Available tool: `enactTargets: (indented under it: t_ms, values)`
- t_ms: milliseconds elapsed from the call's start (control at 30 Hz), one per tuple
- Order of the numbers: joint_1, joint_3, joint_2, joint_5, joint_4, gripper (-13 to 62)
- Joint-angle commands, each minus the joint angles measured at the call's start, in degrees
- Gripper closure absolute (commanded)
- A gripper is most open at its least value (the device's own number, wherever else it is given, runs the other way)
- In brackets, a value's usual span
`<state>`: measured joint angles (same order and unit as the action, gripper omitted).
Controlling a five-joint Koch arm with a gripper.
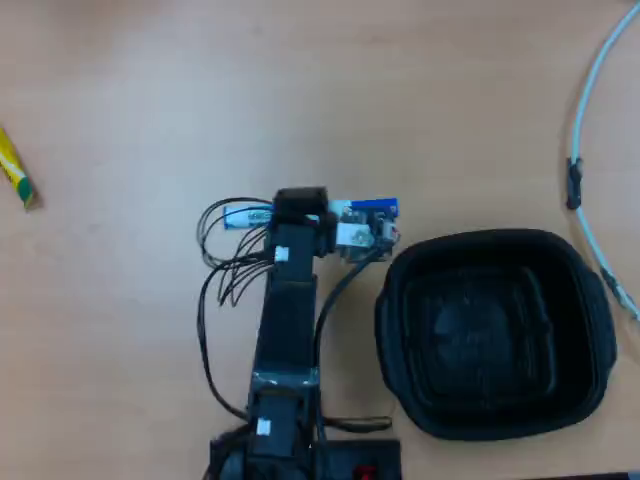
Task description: Pick up the blue pen and put it in the black bowl
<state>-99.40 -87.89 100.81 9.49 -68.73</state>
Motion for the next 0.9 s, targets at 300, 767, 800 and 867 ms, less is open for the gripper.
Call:
enactTargets:
  t_ms: [300,767,800,867]
  values:
    - [-17.49,5.89,2.37,0.88,6.77,55.4]
    - [-38.41,5.19,2.02,-4.31,10.11,55.4]
    - [-40.25,5.27,2.02,-5.71,10.28,55.4]
    - [-43.33,5.19,1.93,-8.88,10.37,55.4]
